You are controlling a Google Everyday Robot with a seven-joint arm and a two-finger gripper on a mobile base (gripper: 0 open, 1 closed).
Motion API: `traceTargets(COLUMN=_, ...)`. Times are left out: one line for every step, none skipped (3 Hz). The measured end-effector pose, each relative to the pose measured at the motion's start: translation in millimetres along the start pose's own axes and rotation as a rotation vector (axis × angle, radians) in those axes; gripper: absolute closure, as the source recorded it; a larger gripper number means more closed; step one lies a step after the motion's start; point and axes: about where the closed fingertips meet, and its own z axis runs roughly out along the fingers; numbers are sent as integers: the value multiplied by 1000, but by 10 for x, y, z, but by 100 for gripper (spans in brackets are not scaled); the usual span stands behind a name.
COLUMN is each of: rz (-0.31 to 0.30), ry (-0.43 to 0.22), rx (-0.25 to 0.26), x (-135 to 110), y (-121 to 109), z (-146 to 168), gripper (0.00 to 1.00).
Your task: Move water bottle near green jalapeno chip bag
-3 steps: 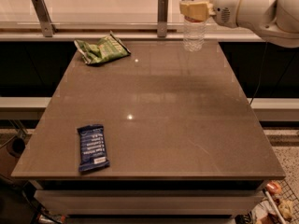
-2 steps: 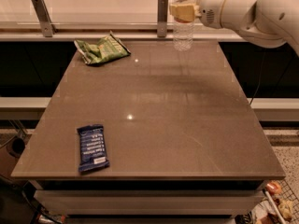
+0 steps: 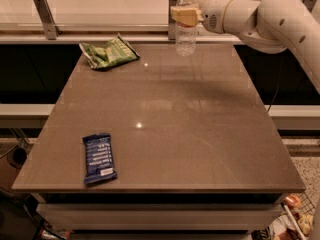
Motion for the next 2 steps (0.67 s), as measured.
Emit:
traceTargets(rz=22, ry=21, rx=-62, x=146, y=128, z=229, gripper=100)
traceTargets(rz=53, ry=32, rx=-128, x=289, y=296, z=502, gripper=100)
